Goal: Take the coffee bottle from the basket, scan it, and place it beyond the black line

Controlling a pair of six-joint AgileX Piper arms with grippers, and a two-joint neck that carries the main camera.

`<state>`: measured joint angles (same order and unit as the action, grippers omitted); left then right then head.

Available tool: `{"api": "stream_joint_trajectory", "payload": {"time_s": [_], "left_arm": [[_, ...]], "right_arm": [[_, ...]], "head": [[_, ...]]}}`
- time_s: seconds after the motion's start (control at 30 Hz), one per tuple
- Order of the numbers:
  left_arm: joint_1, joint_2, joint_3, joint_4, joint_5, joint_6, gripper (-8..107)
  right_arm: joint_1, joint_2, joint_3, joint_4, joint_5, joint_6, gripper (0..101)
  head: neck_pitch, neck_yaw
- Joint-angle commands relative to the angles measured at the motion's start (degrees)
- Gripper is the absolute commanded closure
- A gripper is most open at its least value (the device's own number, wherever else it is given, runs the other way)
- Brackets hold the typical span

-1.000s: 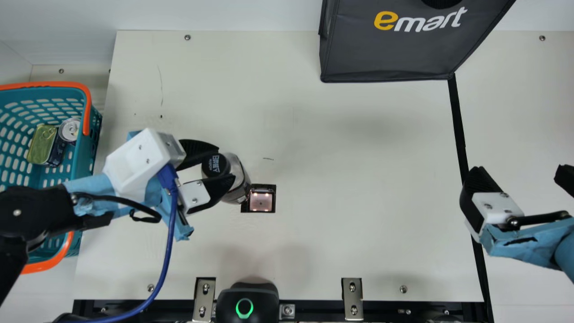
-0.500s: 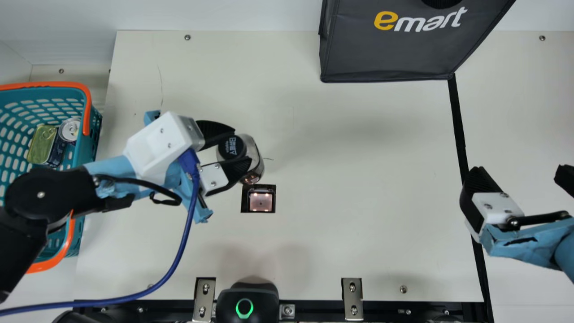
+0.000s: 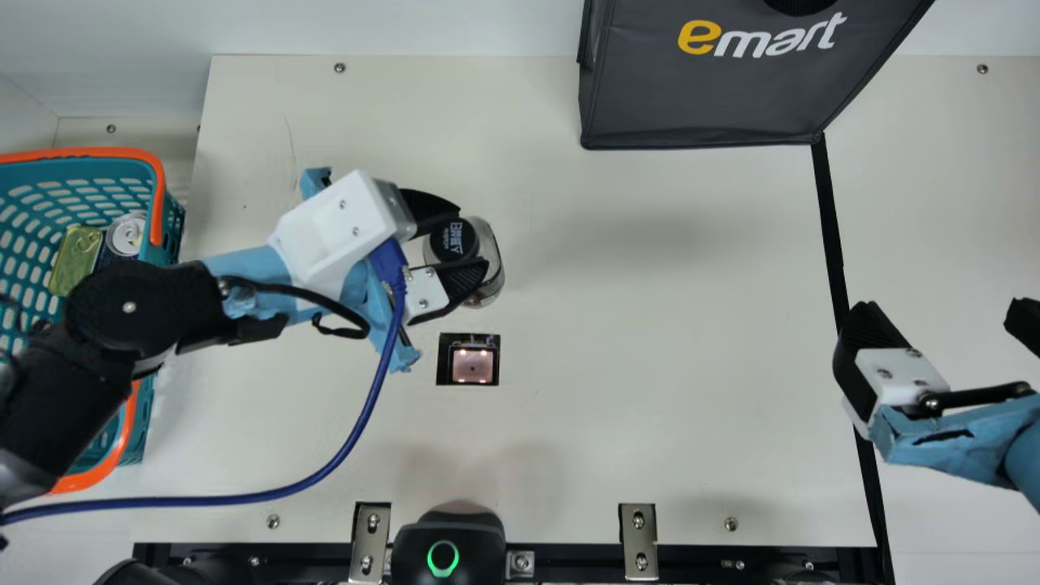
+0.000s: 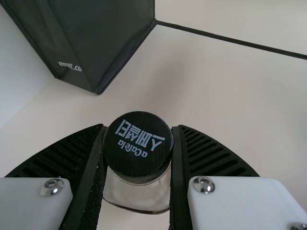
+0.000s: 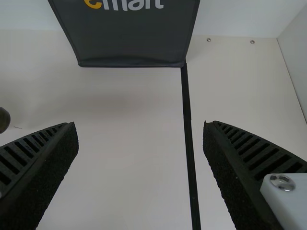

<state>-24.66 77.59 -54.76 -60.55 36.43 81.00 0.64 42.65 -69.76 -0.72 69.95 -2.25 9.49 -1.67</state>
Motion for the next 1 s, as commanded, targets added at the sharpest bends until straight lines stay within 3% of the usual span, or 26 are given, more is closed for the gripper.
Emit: {"api": "stream_joint_trajectory", "payload": {"time_s": [0.0, 0.97], "left_arm": [[-0.43, 0.8, -0.5, 0.08, -0.16, 0.08, 89], [-9.24, 12.18, -8.94, -1.11, -4.9, 1.01, 89]], "right_arm": [[0.0, 0.0, 0.0, 0.0, 0.0, 0.0, 10], [0.0, 0.0, 0.0, 0.0, 0.0, 0.0, 10]], "head": [[-1.57, 0.09], [-1.57, 0.09]]}}
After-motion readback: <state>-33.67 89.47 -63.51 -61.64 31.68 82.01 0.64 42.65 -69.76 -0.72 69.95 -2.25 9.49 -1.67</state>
